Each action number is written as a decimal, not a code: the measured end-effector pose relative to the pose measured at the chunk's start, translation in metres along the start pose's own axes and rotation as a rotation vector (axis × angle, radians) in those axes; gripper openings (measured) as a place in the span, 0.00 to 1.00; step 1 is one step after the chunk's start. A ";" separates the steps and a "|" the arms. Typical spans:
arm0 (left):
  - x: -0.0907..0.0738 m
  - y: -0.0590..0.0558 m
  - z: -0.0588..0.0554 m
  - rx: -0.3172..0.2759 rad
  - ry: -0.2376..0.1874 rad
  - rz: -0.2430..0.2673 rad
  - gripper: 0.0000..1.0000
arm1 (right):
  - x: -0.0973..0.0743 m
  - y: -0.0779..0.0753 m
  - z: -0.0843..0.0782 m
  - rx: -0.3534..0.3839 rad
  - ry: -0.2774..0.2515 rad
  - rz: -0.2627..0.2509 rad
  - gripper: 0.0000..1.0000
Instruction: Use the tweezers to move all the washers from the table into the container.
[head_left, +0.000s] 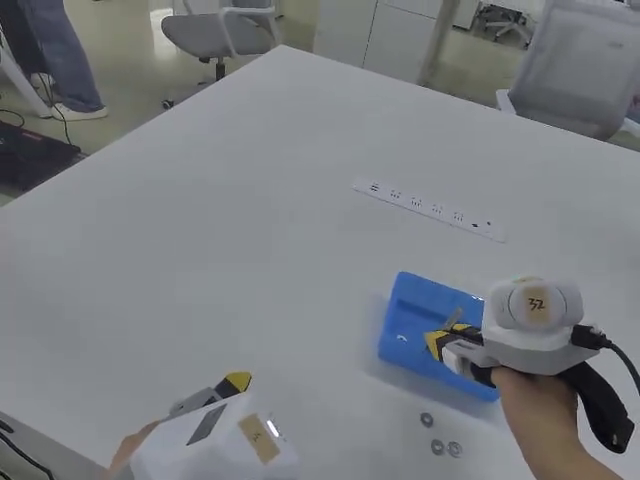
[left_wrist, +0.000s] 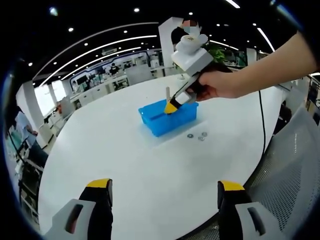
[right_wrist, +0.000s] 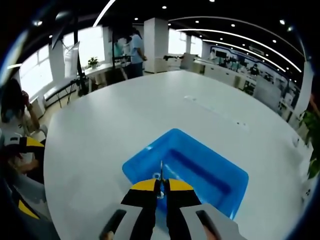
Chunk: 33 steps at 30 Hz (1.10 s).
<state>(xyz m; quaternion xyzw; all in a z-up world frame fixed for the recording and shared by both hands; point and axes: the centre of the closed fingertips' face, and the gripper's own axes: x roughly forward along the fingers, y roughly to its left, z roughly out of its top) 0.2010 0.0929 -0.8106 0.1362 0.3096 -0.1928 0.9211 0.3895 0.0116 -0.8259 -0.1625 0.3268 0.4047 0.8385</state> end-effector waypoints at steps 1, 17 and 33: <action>0.000 0.000 0.000 0.000 0.000 0.001 0.89 | 0.000 0.000 0.000 0.000 -0.001 0.001 0.02; 0.000 0.003 -0.001 -0.005 0.004 0.014 0.88 | 0.009 -0.001 0.009 -0.010 -0.013 0.003 0.02; 0.000 0.002 -0.002 0.001 0.013 0.009 0.88 | 0.009 -0.005 0.012 0.026 -0.028 -0.004 0.03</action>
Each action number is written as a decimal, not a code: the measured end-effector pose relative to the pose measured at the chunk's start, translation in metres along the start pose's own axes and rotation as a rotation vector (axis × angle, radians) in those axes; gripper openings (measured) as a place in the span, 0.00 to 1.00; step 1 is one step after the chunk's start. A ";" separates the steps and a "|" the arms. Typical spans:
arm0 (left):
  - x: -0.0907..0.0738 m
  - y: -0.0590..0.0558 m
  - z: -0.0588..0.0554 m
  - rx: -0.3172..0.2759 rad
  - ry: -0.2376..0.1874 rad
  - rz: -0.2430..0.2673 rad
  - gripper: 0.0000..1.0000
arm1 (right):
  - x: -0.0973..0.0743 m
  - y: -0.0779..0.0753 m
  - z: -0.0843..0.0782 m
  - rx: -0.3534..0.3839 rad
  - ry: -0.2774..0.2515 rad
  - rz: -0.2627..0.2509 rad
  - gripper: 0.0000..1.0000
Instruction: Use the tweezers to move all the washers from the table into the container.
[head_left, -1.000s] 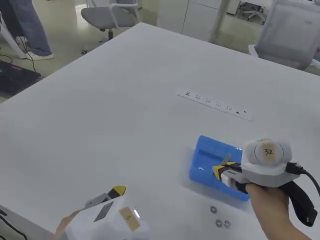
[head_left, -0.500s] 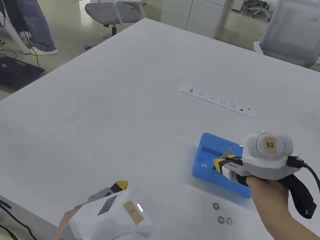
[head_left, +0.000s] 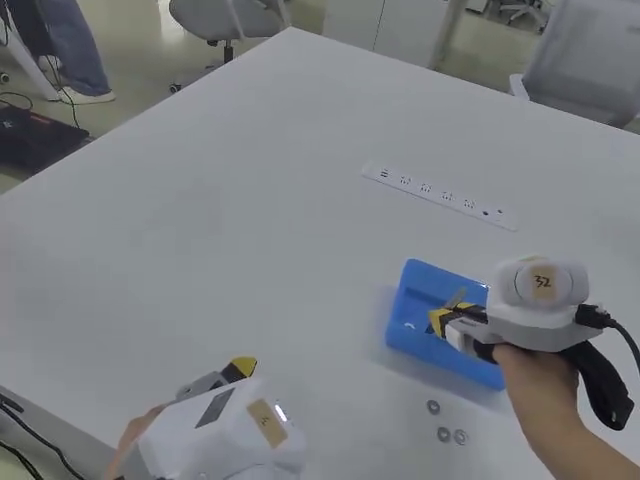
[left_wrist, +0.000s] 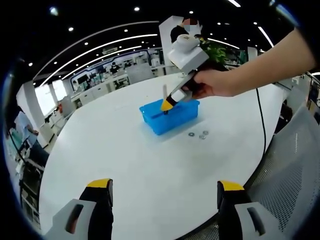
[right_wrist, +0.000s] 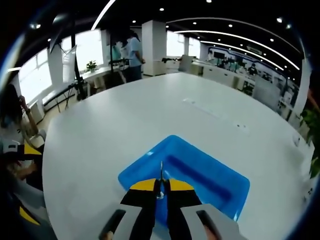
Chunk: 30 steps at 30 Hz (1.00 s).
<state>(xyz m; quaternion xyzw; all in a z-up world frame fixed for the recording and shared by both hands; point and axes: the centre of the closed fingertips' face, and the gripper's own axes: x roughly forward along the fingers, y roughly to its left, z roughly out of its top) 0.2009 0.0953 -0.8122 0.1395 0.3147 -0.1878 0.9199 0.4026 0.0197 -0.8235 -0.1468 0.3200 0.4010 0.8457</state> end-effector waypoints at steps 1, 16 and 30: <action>0.000 0.000 0.000 0.000 0.000 0.000 0.88 | -0.001 -0.001 0.000 0.002 -0.002 -0.004 0.03; 0.001 -0.002 0.000 0.013 0.000 -0.010 0.88 | -0.048 0.009 0.019 -0.005 -0.106 0.004 0.03; -0.001 0.001 0.001 0.006 -0.008 0.009 0.88 | -0.079 0.022 0.012 0.056 -0.155 0.012 0.03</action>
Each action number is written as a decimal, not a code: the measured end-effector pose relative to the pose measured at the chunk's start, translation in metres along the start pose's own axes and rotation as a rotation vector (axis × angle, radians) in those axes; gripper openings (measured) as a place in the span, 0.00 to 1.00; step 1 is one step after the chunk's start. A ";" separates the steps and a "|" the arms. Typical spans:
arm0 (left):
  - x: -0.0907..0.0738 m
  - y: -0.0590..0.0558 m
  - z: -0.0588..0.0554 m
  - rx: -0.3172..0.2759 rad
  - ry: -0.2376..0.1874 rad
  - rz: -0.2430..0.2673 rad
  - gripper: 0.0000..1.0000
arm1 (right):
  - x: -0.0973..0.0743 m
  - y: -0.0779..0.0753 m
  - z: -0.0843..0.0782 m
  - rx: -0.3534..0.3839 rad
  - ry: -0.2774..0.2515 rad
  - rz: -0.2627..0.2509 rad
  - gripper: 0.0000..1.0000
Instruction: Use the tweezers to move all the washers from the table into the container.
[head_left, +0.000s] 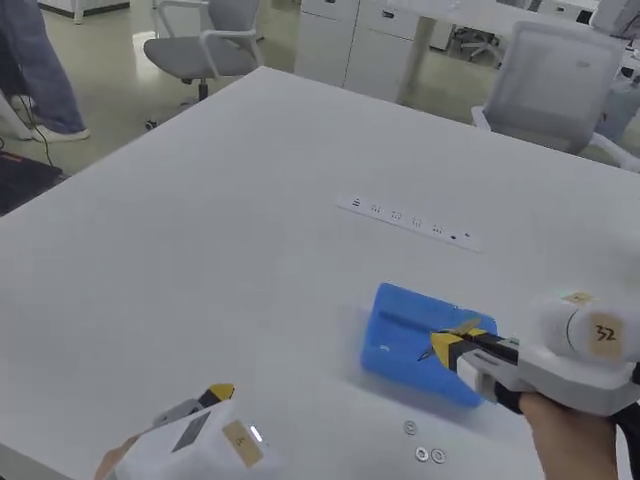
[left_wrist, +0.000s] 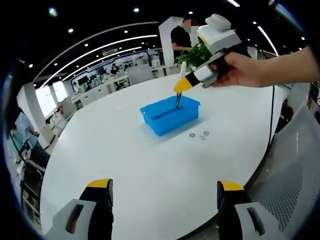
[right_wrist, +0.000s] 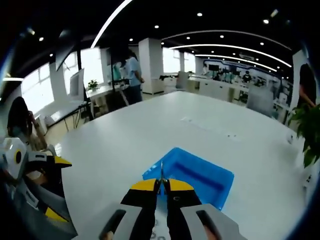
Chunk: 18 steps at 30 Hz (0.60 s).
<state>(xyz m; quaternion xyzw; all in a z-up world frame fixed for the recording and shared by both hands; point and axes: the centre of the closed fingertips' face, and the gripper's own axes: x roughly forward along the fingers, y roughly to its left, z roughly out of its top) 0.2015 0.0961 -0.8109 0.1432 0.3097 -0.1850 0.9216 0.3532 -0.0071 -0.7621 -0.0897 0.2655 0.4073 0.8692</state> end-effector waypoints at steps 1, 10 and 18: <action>0.000 0.001 0.000 -0.002 -0.001 0.004 0.88 | -0.001 0.002 -0.002 0.033 -0.004 0.009 0.03; -0.001 0.000 0.001 -0.007 -0.004 -0.003 0.87 | -0.004 0.009 -0.028 0.067 0.027 0.010 0.03; 0.000 -0.001 0.002 -0.011 -0.007 -0.010 0.88 | -0.001 0.010 -0.054 0.044 0.091 0.002 0.03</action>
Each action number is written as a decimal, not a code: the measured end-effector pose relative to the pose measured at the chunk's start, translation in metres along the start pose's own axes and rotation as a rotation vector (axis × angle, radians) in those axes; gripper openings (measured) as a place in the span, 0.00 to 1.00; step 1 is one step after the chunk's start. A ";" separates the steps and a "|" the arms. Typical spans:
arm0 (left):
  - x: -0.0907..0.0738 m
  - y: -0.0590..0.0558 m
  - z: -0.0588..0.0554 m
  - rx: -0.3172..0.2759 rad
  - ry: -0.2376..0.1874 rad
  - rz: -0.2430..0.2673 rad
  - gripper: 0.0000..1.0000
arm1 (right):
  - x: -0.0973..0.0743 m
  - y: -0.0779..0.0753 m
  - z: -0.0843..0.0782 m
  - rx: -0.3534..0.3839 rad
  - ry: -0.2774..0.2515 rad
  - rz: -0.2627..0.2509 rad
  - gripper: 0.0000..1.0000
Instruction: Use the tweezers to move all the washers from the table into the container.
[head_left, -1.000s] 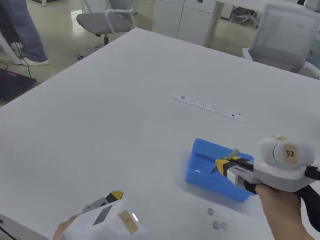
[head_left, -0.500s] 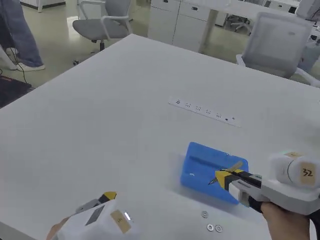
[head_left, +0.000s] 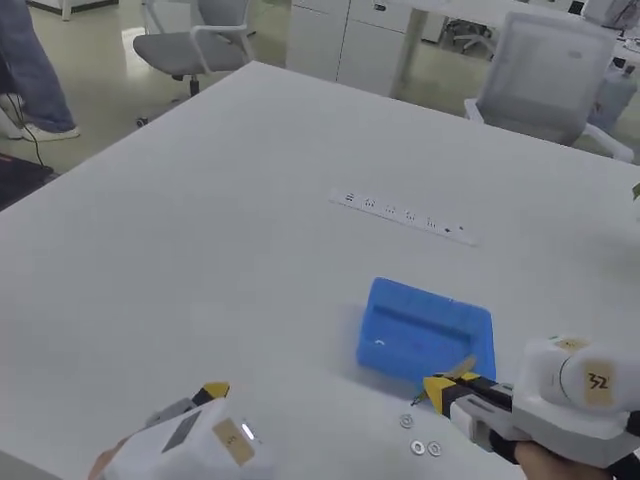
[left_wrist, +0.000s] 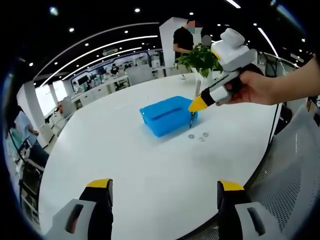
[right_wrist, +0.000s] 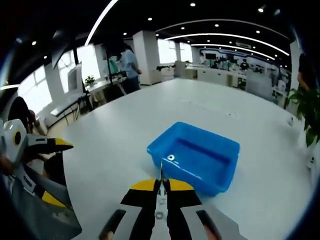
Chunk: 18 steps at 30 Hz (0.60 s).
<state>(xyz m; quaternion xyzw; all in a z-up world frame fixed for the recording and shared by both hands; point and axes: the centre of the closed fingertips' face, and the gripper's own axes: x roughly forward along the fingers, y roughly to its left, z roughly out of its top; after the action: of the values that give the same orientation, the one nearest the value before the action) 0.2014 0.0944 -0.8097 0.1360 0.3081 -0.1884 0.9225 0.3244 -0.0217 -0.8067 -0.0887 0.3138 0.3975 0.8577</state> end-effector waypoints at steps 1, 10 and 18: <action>0.000 0.000 0.000 0.000 0.001 0.000 0.88 | 0.001 -0.001 -0.002 -0.002 0.007 0.000 0.03; 0.000 0.000 0.001 -0.006 -0.003 -0.003 0.89 | 0.009 -0.003 -0.013 -0.028 0.043 -0.008 0.03; 0.001 -0.001 -0.001 -0.001 0.005 -0.003 0.89 | 0.015 -0.004 -0.016 -0.024 0.057 -0.010 0.03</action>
<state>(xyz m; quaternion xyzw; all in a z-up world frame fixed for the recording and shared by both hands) 0.2015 0.0939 -0.8111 0.1353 0.3109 -0.1895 0.9215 0.3272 -0.0211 -0.8287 -0.1121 0.3327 0.3941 0.8494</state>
